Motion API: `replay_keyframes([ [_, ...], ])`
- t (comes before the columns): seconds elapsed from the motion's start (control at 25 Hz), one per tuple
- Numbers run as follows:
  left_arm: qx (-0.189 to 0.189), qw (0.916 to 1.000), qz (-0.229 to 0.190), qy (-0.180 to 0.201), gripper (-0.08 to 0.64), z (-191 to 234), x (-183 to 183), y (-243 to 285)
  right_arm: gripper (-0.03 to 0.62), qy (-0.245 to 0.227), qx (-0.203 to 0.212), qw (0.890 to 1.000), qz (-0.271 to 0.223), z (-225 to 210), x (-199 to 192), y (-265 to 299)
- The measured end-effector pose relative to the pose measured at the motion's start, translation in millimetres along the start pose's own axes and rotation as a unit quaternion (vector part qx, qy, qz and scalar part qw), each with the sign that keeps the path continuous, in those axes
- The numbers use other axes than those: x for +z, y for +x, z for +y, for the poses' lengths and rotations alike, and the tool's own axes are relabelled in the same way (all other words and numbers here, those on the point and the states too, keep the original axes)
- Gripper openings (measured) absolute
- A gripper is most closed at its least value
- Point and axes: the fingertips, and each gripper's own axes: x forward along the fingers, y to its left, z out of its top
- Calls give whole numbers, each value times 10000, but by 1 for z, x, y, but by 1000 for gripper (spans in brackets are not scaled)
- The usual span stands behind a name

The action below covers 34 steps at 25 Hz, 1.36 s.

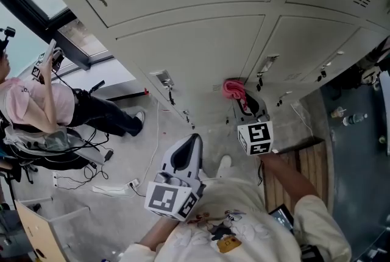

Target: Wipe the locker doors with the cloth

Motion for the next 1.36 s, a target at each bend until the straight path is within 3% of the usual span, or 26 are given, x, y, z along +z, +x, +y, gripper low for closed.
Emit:
replay_keyframes([
  [0.44,132,9995,-111,276,6,4,8,-4,100,232,327,9976,-568,13,74,-75],
  [1.0,228,9988,-223,361,6,11,15,-10,100,244,741,9954,-547,50,86,-97],
  [1.36,238,9988,-229,373,6,15,18,-7,99,210,787,9952,-536,54,85,-92],
])
